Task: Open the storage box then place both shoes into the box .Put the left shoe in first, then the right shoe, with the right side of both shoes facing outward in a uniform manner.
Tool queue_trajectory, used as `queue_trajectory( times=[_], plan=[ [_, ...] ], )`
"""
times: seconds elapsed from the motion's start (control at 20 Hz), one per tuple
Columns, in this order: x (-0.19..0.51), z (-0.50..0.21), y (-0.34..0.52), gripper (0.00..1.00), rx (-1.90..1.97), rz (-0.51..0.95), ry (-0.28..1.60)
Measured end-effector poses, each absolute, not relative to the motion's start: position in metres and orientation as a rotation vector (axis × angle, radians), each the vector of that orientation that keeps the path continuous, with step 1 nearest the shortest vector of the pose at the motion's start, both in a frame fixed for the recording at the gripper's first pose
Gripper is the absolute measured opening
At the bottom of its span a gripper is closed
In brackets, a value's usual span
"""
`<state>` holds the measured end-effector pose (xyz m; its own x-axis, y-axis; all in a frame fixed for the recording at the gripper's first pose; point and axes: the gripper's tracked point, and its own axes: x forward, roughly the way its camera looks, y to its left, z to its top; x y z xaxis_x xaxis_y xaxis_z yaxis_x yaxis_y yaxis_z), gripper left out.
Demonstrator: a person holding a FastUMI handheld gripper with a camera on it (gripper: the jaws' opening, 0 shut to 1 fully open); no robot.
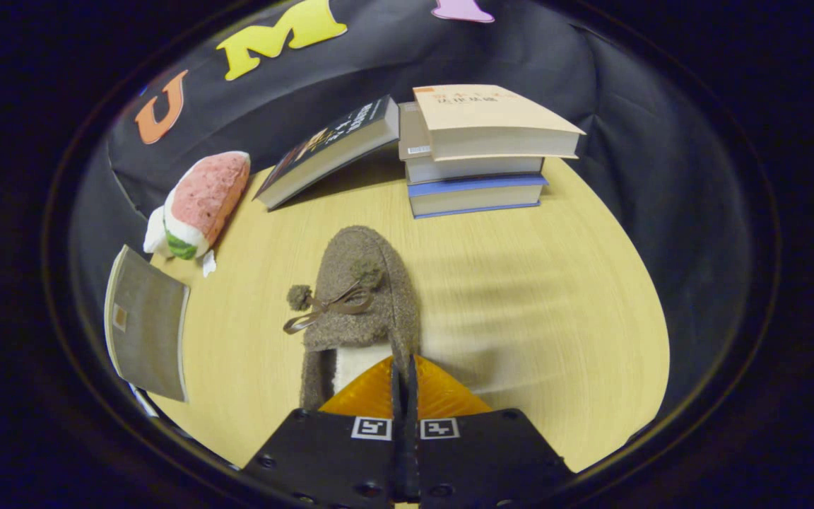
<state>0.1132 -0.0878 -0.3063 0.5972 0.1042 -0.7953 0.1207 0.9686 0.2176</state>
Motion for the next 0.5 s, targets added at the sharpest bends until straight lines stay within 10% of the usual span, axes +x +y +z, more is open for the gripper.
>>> queue_trajectory(
  times=[0.5],
  plan=[
    [0.083,-0.238,-0.017,0.00,0.451,0.011,0.905]
  ],
)
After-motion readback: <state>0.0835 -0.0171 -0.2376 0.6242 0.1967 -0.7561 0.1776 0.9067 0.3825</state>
